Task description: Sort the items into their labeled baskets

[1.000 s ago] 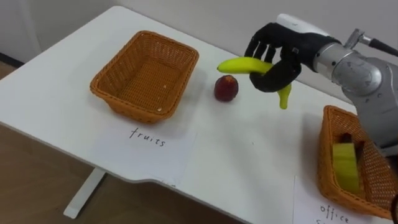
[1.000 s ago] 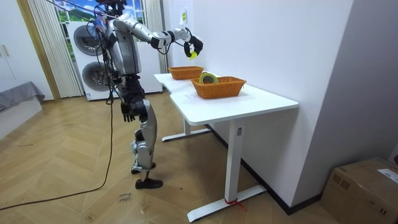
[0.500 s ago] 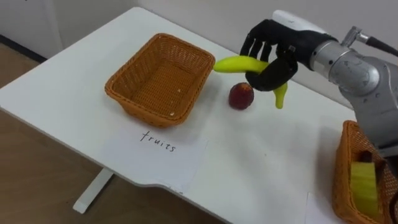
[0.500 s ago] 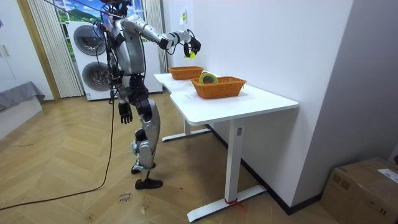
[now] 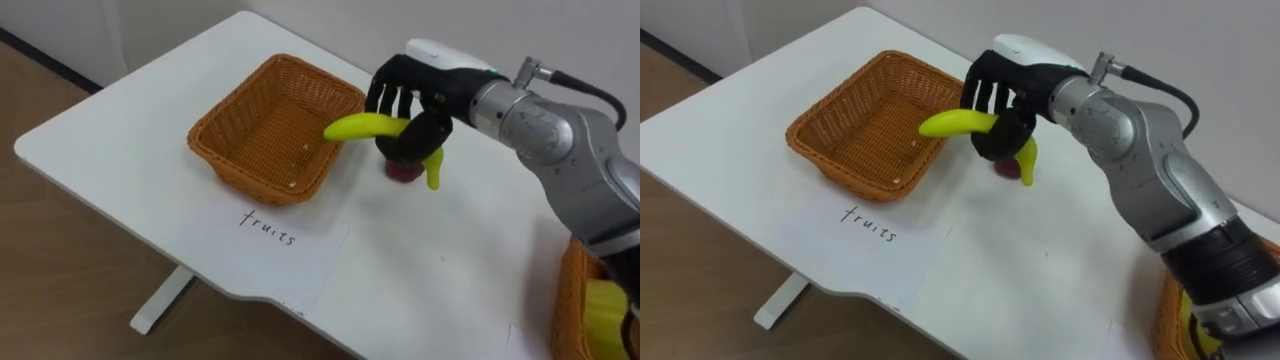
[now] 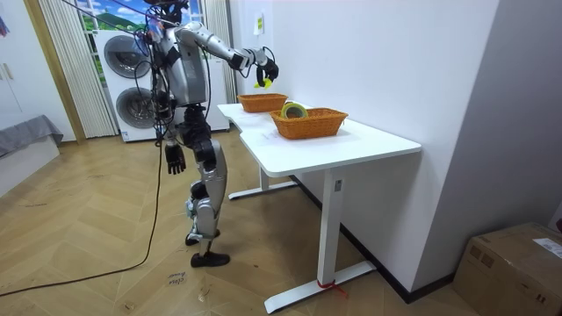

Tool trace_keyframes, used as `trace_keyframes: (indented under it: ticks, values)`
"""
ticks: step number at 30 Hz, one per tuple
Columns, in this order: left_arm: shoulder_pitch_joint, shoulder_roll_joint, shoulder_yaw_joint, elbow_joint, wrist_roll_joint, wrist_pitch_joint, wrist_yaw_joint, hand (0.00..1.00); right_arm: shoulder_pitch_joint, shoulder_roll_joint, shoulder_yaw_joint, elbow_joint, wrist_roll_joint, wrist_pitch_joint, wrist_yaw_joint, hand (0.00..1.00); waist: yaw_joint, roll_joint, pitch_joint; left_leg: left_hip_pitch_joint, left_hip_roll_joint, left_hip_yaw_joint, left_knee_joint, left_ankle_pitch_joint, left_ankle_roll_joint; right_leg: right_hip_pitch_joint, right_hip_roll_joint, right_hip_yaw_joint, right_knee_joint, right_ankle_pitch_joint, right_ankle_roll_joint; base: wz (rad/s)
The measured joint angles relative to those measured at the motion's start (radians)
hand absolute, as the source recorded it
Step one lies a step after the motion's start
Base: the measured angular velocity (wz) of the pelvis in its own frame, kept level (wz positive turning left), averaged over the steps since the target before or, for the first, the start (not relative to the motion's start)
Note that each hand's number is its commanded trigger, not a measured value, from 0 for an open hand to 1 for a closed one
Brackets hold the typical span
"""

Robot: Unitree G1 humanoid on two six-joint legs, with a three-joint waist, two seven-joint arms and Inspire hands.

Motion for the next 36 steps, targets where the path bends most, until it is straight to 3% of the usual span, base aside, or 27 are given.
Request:
trace_keyframes:
  ticks: [10, 16, 19, 28, 36]
  values:
    - [-0.001, 0.002, 0.0, -0.003, 0.008, 0.0, -0.002, 0.0, -0.016, 0.006, 0.043, 0.005, -0.003, 0.003, -0.027, 1.0, 0.029, -0.002, -0.0002, -0.003, -0.001, -0.008, 0.002, 0.001, 0.001, -0.005, -0.008, -0.006, 0.003, -0.005, 0.008, 0.02]
    - [0.002, 0.0, -0.003, -0.004, 0.016, 0.003, -0.002, 0.0, -0.061, 0.089, 0.088, 0.025, -0.007, 0.005, -0.06, 1.0, 0.036, -0.001, 0.0004, -0.002, -0.002, -0.022, 0.004, 0.001, 0.001, 0.004, -0.011, -0.022, 0.002, -0.008, 0.012, 0.08]
    - [0.008, -0.002, -0.003, -0.028, 0.037, 0.008, -0.002, 0.0, -0.061, 0.107, 0.094, 0.025, -0.007, 0.005, -0.062, 1.0, 0.047, -0.001, 0.0005, -0.004, -0.004, -0.031, 0.004, 0.001, 0.002, 0.005, -0.011, -0.023, 0.003, -0.009, 0.014, 0.11]
    - [0.025, -0.002, -0.012, -0.051, 0.058, 0.019, -0.001, 0.0, -0.061, 0.113, 0.114, 0.042, -0.007, 0.004, -0.079, 1.0, 0.077, -0.002, 0.0013, -0.008, -0.017, -0.058, 0.006, 0.003, 0.006, 0.011, -0.015, -0.023, 0.003, -0.011, 0.017, 0.08]
    - [0.025, -0.003, -0.012, -0.053, 0.077, 0.016, 0.002, 0.0, -0.062, 0.117, 0.116, 0.055, -0.01, 0.003, -0.1, 1.0, 0.093, -0.005, 0.0108, -0.012, -0.017, -0.065, 0.005, 0.003, 0.005, 0.01, -0.015, -0.023, 0.002, -0.012, 0.018, 0.02]
